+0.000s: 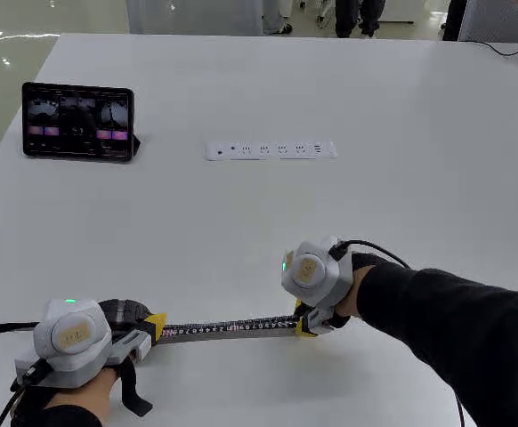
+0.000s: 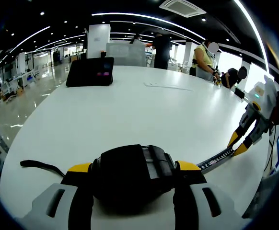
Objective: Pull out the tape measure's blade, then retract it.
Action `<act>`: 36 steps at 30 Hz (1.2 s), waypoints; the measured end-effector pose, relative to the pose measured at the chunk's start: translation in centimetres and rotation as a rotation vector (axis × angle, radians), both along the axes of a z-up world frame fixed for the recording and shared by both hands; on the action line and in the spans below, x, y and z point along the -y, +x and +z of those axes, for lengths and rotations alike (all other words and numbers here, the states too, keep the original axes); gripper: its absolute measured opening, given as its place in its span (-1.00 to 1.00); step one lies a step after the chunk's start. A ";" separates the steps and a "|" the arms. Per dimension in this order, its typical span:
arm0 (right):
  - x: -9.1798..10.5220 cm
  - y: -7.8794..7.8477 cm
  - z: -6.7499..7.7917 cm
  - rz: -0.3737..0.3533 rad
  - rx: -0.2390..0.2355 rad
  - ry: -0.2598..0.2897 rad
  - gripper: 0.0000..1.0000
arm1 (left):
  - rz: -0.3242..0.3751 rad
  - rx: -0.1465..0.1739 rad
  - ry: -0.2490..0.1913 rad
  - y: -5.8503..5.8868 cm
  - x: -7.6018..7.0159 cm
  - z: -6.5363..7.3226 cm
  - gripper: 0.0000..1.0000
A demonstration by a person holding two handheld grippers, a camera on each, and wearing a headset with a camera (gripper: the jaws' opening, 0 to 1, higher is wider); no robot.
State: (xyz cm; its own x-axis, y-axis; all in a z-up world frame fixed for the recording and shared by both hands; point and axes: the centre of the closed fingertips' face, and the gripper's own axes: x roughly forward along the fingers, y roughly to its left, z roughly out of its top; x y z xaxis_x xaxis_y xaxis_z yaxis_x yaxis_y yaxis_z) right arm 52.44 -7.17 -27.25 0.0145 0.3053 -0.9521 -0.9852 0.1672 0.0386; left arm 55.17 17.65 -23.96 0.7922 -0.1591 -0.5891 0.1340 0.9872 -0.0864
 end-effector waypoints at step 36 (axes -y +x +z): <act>-2.0 -0.1 0.0 0.025 -0.004 0.029 -0.81 | -0.008 -0.009 0.011 0.0 0.0 -0.1 0.27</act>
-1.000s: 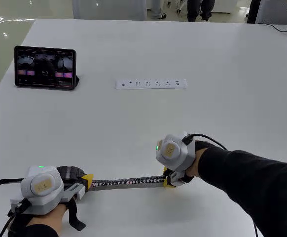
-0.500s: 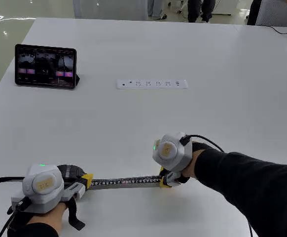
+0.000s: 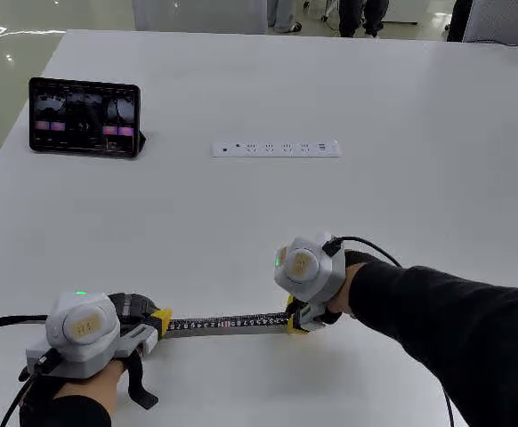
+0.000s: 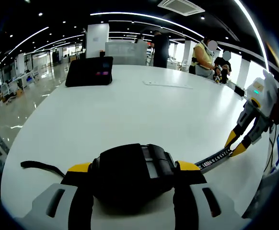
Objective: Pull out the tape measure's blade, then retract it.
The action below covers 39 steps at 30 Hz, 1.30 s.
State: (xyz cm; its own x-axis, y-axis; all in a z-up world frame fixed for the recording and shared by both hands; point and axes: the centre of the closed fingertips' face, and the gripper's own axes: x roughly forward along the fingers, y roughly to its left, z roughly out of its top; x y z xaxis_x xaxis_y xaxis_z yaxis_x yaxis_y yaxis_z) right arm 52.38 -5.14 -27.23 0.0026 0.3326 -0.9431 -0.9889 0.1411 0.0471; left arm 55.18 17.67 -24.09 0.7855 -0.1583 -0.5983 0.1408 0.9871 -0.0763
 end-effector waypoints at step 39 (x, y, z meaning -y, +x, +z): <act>-2.4 0.1 0.1 0.015 -0.004 0.020 -0.81 | 0.003 -0.022 -0.007 -0.1 0.1 -0.1 0.27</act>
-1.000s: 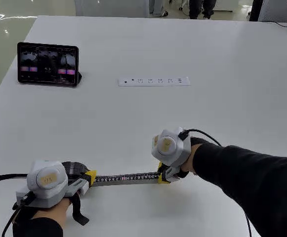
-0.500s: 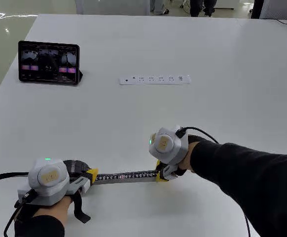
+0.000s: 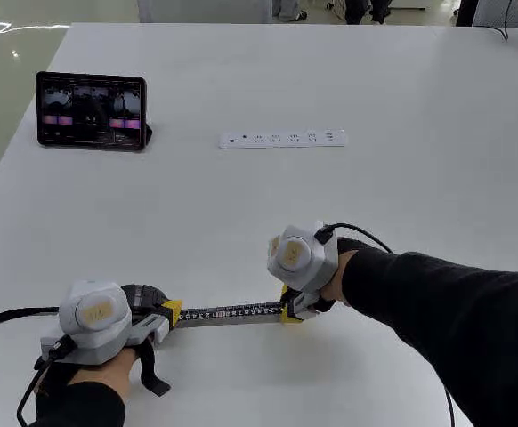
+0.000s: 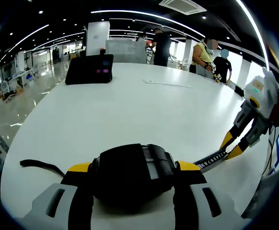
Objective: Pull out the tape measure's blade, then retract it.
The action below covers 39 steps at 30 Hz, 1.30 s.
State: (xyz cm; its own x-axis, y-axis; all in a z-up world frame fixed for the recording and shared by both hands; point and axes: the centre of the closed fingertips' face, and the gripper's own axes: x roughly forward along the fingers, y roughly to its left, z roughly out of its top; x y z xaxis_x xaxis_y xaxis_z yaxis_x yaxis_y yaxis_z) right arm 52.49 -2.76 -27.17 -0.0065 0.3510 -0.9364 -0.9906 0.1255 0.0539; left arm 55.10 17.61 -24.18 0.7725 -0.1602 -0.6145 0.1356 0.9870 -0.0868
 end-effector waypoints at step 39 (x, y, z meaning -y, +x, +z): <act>-1.8 0.1 0.0 -0.009 -0.012 0.005 -0.81 | -0.001 -0.011 -0.005 0.2 -0.1 -0.2 0.28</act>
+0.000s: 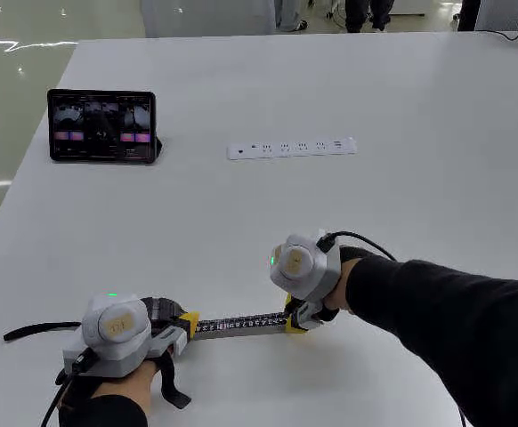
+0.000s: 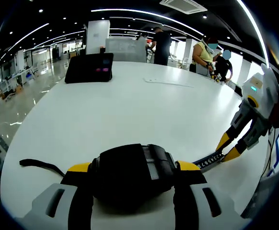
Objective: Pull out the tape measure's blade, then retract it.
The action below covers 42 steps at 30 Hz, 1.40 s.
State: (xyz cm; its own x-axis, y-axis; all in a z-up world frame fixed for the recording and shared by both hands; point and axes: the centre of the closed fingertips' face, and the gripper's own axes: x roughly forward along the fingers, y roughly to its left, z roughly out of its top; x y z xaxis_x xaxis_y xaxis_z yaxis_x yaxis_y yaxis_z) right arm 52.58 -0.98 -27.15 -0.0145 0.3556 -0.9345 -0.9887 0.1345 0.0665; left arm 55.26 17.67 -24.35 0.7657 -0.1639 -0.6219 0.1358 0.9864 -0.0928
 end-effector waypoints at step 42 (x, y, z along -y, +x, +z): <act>-2.2 0.2 0.0 0.007 0.020 0.020 -0.81 | -0.002 -0.011 -0.001 -0.1 0.0 0.0 0.28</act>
State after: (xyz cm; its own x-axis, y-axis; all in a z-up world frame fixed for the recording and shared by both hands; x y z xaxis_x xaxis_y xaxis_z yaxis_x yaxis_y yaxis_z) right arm 52.80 1.22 -27.18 0.0021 0.3743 -0.9273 -0.9907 0.1267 0.0489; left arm 55.19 17.63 -24.36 0.7587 -0.1664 -0.6299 0.1369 0.9860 -0.0956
